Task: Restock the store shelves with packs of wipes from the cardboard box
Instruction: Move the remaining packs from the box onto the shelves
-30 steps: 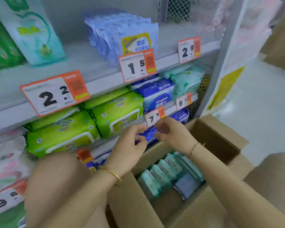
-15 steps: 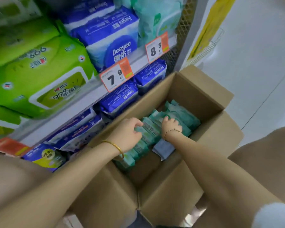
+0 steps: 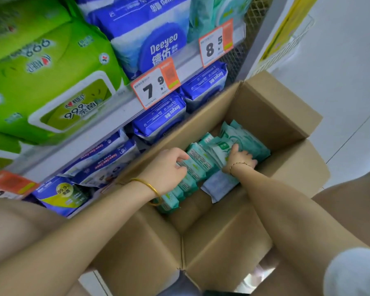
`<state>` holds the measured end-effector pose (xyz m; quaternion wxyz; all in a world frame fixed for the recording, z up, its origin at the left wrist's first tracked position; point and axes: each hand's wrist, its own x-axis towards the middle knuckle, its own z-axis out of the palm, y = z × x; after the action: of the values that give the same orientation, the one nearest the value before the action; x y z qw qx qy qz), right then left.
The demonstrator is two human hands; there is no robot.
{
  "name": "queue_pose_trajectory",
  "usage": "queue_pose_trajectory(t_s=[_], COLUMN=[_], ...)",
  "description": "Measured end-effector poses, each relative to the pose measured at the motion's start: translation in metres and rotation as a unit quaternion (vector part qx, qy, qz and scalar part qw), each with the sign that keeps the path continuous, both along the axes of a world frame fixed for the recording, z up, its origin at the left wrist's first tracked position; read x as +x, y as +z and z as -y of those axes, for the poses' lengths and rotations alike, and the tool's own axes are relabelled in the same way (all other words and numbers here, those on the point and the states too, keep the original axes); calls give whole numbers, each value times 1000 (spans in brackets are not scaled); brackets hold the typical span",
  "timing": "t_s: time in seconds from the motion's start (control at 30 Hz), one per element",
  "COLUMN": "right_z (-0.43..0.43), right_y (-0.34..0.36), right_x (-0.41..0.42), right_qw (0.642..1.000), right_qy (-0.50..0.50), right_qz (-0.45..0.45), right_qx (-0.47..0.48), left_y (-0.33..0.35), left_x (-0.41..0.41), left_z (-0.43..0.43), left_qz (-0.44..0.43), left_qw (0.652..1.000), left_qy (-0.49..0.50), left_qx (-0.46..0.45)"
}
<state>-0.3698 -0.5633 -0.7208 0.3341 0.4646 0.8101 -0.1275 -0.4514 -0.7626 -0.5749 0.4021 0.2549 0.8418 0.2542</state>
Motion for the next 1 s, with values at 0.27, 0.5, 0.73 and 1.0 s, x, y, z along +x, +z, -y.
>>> queue_pose_trajectory(t_s=[0.27,0.5,0.73,1.0], right_z=[26,87,122,137], right_y=[64,154,227,291], right_x=[-24,-20,4,-8], right_qw=[980,941,860,782], right_qy=[-25,82,113,109], right_qz=[-138,-226,-358,-390], right_qx=[-142,-240,-345,-474], left_y=[18,44,84,175], left_x=[3,13,22,25], left_z=[6,33,71,131], left_qz=[146,306,209,184], left_qw=[980,897,916,924], left_qy=[133,307,297,220], left_qx=[28,85,171,254])
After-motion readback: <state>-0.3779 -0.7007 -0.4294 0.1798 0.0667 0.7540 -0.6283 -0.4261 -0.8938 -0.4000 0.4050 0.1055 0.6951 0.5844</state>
